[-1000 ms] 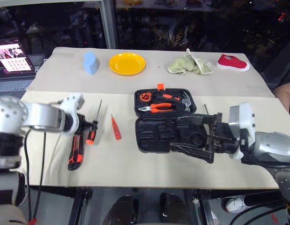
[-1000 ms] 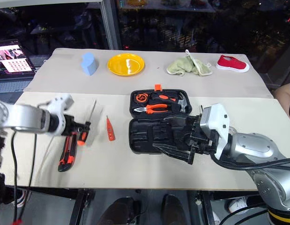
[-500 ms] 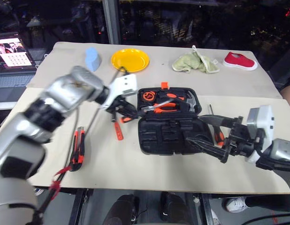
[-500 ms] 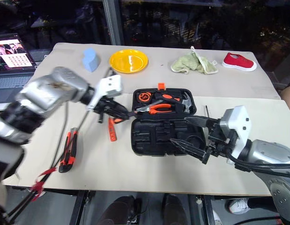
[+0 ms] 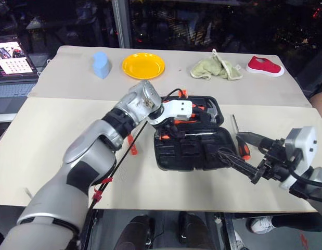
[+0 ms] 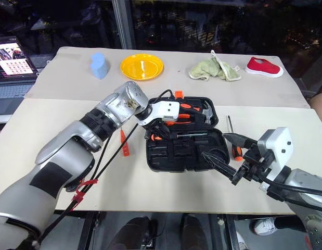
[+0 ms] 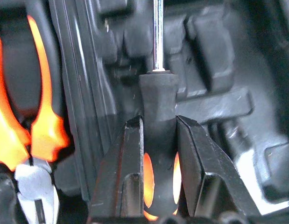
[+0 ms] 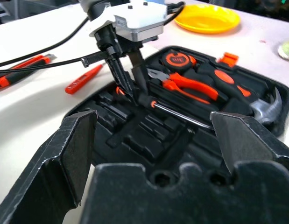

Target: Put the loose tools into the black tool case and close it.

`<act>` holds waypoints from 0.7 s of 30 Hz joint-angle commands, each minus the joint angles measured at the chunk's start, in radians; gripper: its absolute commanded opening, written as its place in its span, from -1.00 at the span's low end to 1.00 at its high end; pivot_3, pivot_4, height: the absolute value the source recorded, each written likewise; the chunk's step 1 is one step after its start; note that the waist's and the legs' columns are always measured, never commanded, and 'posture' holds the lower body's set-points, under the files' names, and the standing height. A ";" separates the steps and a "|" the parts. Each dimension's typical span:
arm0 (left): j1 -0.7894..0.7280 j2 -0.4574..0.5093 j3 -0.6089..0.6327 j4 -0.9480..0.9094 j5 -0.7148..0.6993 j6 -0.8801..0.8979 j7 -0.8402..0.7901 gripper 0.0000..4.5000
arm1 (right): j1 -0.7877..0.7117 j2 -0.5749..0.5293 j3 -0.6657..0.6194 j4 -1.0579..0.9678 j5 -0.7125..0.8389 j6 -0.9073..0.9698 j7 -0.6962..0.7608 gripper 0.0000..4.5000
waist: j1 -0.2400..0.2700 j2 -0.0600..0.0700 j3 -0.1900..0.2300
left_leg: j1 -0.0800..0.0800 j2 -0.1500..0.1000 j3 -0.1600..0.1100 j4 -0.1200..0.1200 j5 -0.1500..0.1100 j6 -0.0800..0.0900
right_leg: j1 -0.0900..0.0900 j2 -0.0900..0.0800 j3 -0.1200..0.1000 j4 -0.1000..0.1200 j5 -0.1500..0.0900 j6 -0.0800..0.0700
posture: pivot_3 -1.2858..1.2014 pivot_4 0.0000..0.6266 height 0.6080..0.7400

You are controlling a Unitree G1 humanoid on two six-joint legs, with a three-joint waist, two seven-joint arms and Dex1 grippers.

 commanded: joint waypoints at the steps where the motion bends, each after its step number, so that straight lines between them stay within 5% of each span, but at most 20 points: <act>1: -0.047 -0.021 0.051 0.041 0.058 -0.039 -0.004 -0.73 | 0.004 0.001 -0.043 -0.024 -0.006 -0.034 0.000 1.00 | 0.001 0.000 0.000 | 0.000 0.000 0.000 0.001 0.000 0.000 | 0.000 0.000 0.000 0.000 0.000 0.000 | 0.03 -0.52 1.00; 10: -0.041 -0.069 0.119 0.093 0.132 -0.049 -0.001 -0.73 | -0.024 0.002 -0.025 -0.004 -0.012 -0.037 0.001 1.00 | 0.001 0.000 0.000 | 0.000 0.000 0.000 0.004 -0.002 0.003 | 0.001 0.000 0.000 0.002 0.001 0.001 | 0.03 -0.52 1.00; 19: -0.058 -0.031 0.227 0.022 0.115 -0.004 -0.074 0.78 | -0.036 0.008 -0.011 0.012 -0.020 -0.040 0.011 1.00 | 0.001 0.000 0.000 | 0.000 0.000 0.000 0.006 -0.001 0.001 | 0.001 0.000 0.001 0.002 0.001 0.001 | 0.03 -0.52 1.00; 21: -0.053 -0.008 0.253 -0.013 0.107 -0.003 -0.092 0.78 | -0.034 0.008 -0.012 0.013 -0.021 -0.041 0.015 1.00 | 0.000 0.000 0.000 | 0.000 0.000 0.000 0.006 -0.001 0.001 | 0.001 0.000 0.001 0.002 0.001 0.001 | 0.03 -0.52 1.00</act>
